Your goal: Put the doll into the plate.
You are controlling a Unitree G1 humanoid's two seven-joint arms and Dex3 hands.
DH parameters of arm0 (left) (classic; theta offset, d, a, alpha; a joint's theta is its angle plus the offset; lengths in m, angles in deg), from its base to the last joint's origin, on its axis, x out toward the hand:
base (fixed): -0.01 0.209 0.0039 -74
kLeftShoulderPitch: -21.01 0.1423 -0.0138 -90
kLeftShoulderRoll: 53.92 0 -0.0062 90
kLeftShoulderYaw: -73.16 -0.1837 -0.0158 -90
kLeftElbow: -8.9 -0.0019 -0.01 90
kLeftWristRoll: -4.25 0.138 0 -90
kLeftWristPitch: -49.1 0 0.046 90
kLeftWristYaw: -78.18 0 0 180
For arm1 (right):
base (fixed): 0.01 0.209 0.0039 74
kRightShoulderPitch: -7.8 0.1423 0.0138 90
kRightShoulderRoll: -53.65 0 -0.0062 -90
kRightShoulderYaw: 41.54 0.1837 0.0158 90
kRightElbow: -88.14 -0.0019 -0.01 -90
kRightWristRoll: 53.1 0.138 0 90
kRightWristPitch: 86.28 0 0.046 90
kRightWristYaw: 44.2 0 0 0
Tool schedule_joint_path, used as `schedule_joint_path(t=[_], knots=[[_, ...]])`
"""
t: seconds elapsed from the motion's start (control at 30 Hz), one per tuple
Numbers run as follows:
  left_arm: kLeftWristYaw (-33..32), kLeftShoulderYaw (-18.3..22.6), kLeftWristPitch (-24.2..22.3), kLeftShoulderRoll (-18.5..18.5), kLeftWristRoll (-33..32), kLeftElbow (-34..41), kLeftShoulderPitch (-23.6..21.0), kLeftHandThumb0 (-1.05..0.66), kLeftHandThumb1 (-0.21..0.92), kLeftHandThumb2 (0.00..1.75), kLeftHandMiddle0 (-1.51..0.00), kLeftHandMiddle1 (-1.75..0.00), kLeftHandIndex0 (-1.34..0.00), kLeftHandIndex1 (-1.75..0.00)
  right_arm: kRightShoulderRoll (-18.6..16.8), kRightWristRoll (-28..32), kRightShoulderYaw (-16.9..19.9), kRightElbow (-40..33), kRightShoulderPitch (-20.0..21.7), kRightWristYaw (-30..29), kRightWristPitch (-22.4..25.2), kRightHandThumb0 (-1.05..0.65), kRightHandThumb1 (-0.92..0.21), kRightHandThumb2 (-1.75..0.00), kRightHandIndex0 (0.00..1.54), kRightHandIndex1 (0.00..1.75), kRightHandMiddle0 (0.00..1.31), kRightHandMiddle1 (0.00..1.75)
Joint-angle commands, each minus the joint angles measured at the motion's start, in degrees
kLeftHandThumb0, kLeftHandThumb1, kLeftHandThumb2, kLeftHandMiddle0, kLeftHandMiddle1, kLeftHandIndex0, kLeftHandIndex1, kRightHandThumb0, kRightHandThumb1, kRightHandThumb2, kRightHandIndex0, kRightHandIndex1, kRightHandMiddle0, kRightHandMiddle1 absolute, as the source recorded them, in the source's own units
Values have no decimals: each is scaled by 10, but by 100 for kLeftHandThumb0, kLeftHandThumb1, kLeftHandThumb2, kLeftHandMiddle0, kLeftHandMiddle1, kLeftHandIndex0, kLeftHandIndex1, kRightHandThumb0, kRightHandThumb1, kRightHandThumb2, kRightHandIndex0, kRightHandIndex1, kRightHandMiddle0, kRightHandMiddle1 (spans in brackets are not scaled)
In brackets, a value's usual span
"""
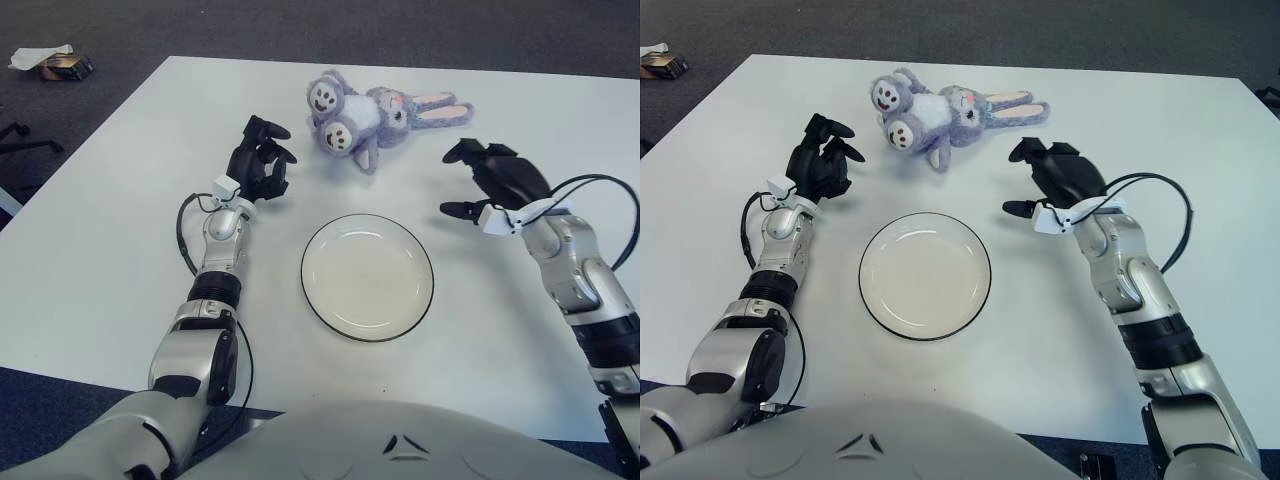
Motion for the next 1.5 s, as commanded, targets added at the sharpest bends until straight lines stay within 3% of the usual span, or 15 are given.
schedule_joint_path(t=[0.0,0.13,0.3,0.53,0.6,0.63,0.67,0.7,0.77,1.03,1.33,1.47], knots=[[5,-4,-8,-10,1,-42,59,-1,72,80,-40,-162,-12,-175,8,-12,21,-14,16,10,23,-61,-76,-74,22,94,3,134],[6,-5,-11,-11,0,-42,59,-1,72,80,-40,-163,-11,-175,-1,-17,6,10,61,14,30,-61,-78,-71,23,92,4,133],[0,-4,-12,-12,1,-42,58,-1,71,81,-40,-162,-12,-175,-10,-22,-11,44,85,2,23,-60,-75,-73,22,96,2,133],[-31,-6,11,-13,21,-40,64,0,81,67,-34,-161,-9,-175,-11,-22,-18,72,91,-10,12,-61,-75,-74,23,98,0,132],[-71,-15,33,-17,51,-24,75,0,85,61,-30,-162,-8,-175,-11,-21,-18,73,87,-7,14,-61,-75,-74,22,98,0,131],[-86,-18,40,-19,63,-17,80,-18,77,69,-19,-154,-5,-161,-11,-21,-17,73,86,-7,15,-61,-75,-74,22,98,0,130],[-110,-23,51,-18,83,-14,82,-24,72,73,-15,-151,-4,-155,-12,-19,-16,73,80,-7,15,-61,-75,-74,21,98,0,130],[-126,-26,57,-16,97,-13,83,-36,67,77,-10,-138,-2,-139,-12,-19,-14,72,76,-8,16,-61,-76,-74,21,98,0,129],[-169,-34,69,-10,134,-14,84,-51,62,77,-4,-119,-1,-117,-12,-16,-12,72,71,-8,17,-61,-77,-74,20,98,0,127],[-342,-65,76,7,265,0,82,-75,65,58,0,-72,0,-71,-11,-9,-9,74,71,3,19,-61,-81,-72,17,93,0,120],[-569,-100,69,18,399,2,40,-75,62,54,0,-55,0,-62,-6,-14,-12,80,71,-4,9,-63,-80,-69,19,92,0,123],[-617,-117,76,28,426,-12,22,-77,61,55,0,-48,0,-60,-7,-14,-12,81,68,-4,10,-64,-82,-67,19,94,0,124]])
